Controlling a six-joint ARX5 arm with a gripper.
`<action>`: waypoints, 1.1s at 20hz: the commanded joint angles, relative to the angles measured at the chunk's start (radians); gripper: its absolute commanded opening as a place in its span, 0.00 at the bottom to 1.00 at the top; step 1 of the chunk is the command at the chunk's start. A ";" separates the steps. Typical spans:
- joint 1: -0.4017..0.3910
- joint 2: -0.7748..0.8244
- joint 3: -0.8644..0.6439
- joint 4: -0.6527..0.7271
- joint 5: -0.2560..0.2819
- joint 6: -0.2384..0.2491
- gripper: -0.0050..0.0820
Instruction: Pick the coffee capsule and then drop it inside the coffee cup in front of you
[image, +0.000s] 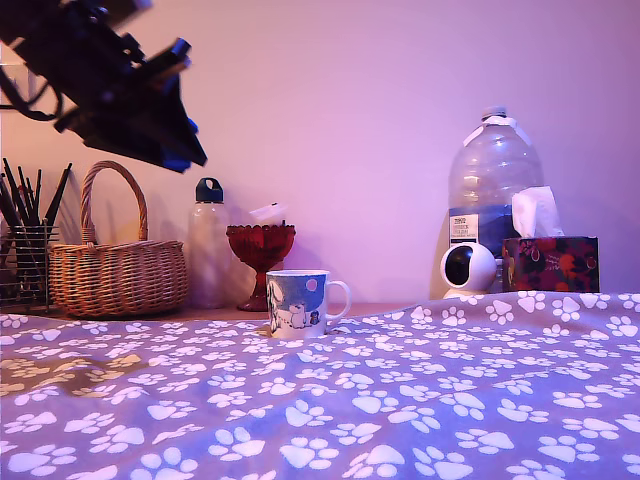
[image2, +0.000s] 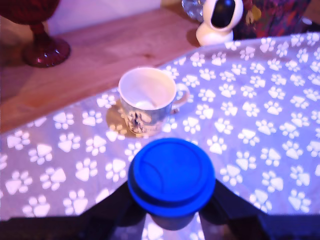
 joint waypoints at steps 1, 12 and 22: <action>-0.015 0.046 0.021 0.000 -0.010 0.005 0.24; -0.029 0.238 0.309 -0.141 -0.018 0.032 0.24; -0.029 0.383 0.586 -0.257 -0.023 0.065 0.24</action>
